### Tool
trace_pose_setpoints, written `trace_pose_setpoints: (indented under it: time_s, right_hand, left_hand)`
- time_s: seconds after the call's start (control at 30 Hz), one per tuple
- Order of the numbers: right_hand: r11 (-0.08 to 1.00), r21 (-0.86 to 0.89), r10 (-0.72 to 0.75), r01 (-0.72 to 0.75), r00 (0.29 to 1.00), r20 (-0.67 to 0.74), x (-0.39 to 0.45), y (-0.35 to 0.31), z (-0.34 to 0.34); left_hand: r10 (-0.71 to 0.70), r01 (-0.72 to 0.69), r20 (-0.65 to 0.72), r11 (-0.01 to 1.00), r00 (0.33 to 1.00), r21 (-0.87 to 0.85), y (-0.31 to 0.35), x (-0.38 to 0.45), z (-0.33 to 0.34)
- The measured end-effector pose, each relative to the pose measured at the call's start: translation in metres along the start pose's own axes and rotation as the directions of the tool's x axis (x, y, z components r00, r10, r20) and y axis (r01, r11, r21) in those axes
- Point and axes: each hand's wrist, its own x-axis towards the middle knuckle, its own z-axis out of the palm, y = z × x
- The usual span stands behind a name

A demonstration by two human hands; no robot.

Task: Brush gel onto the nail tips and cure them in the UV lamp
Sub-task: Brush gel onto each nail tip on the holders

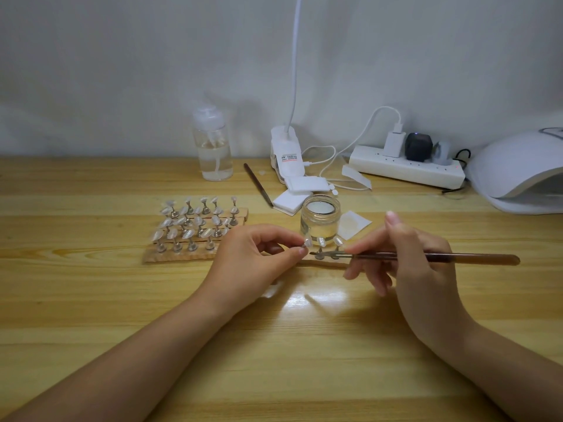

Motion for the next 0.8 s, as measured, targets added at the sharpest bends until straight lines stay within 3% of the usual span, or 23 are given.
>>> trace_pose_setpoints:
  time_s: [0.13, 0.4, 0.57, 0.8]
  right_hand:
    - [0.999, -0.036, -0.005, 0.004, 0.999, -0.041, 0.0032, 0.0005, 0.0026]
    - [1.000, 0.011, 0.002, -0.003, 1.000, 0.030, 0.0000, -0.0001, -0.0007]
    - [1.000, -0.004, -0.027, 0.027, 0.999, -0.025, 0.0015, 0.0007, -0.0005]
    - [0.999, -0.033, -0.008, 0.009, 1.000, 0.030, 0.0048, 0.0033, 0.0023]
  left_hand:
    - [0.003, -0.003, -0.016, 0.999, 1.000, 0.032, -0.0013, 0.0008, 0.0003]
    - [0.055, -0.055, -0.006, 0.996, 0.998, 0.070, -0.0013, 0.0012, -0.0008]
    - [0.050, -0.050, 0.005, 0.998, 0.999, 0.049, -0.0034, 0.0021, -0.0010]
    - [0.073, -0.075, 0.054, 0.997, 0.996, 0.036, -0.0044, 0.0022, 0.0004]
